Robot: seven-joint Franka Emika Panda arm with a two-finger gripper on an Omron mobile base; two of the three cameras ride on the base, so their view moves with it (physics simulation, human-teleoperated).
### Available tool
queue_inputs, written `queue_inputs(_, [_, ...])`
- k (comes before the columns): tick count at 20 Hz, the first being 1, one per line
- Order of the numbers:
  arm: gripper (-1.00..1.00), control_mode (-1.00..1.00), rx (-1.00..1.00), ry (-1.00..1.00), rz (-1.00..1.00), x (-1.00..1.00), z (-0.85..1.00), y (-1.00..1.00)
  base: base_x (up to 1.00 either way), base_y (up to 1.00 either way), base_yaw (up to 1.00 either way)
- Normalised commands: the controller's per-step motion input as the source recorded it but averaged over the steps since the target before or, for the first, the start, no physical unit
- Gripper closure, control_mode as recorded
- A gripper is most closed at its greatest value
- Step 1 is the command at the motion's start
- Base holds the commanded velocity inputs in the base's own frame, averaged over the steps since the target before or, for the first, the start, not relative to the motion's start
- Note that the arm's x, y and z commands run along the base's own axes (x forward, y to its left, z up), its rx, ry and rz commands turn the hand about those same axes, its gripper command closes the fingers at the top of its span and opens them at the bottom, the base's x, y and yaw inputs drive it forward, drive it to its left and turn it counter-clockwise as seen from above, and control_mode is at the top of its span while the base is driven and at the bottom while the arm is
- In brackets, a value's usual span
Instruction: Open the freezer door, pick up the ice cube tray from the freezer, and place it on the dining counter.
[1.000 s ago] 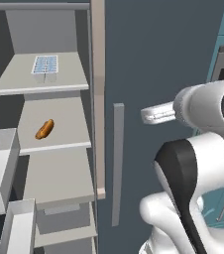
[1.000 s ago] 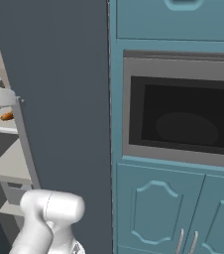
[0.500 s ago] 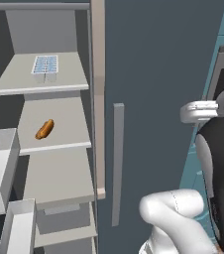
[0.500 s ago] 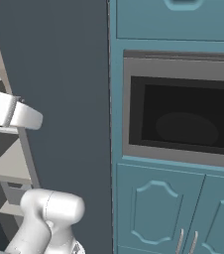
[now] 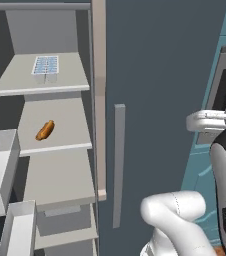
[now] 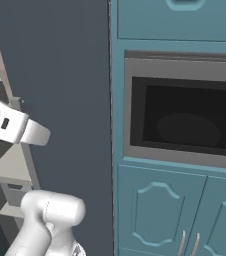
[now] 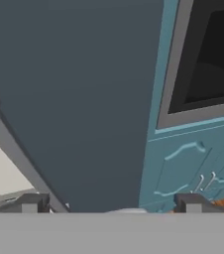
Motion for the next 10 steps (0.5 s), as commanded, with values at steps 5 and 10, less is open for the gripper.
queue_inputs(5, [-1.0,-1.0,-0.01,0.09,0.15,0.0,0.0,0.19,0.0,0.0,0.0])
queue_inputs(10, [-1.0,-1.0,0.0,0.05,0.22,0.0,-0.04,0.14,0.0,0.0,0.0])
